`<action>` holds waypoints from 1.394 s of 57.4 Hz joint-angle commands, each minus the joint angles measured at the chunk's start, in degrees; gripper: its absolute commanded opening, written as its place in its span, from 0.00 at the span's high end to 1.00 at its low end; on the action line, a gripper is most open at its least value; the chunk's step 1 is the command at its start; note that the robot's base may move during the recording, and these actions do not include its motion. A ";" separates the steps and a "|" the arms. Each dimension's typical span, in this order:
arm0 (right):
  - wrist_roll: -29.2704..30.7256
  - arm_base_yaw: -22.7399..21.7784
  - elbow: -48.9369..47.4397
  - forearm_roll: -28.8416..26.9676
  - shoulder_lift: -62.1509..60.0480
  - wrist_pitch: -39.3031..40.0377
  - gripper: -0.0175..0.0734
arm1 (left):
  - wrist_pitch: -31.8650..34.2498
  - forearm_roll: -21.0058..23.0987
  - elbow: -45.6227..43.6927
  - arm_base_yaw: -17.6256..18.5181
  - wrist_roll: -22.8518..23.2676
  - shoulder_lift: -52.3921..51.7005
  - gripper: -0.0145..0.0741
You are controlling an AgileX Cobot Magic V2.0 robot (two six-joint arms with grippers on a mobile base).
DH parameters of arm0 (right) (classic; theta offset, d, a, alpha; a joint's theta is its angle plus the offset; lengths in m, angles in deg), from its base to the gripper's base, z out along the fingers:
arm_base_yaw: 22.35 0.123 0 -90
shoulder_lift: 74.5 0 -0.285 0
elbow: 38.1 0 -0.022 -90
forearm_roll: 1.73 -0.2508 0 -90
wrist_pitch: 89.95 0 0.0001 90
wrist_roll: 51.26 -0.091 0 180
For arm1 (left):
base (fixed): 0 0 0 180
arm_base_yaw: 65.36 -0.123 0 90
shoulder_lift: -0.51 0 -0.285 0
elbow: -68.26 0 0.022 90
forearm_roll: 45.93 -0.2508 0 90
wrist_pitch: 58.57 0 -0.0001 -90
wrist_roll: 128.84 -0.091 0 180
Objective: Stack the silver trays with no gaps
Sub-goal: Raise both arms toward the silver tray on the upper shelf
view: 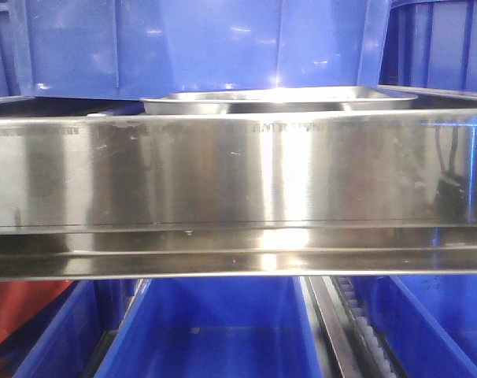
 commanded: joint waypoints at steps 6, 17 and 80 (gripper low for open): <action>0.27 0.10 -0.06 0.26 -0.23 0.55 0.90 | 1.01 0.35 -0.16 0.23 0.13 -0.21 0.85; 0.27 0.10 -0.06 0.26 -0.23 0.55 0.90 | 1.01 0.35 -0.16 0.23 0.13 -0.21 0.85; 0.17 0.10 -0.06 -0.76 -0.23 8.25 0.90 | 7.90 0.35 -0.16 0.23 0.13 -0.21 0.85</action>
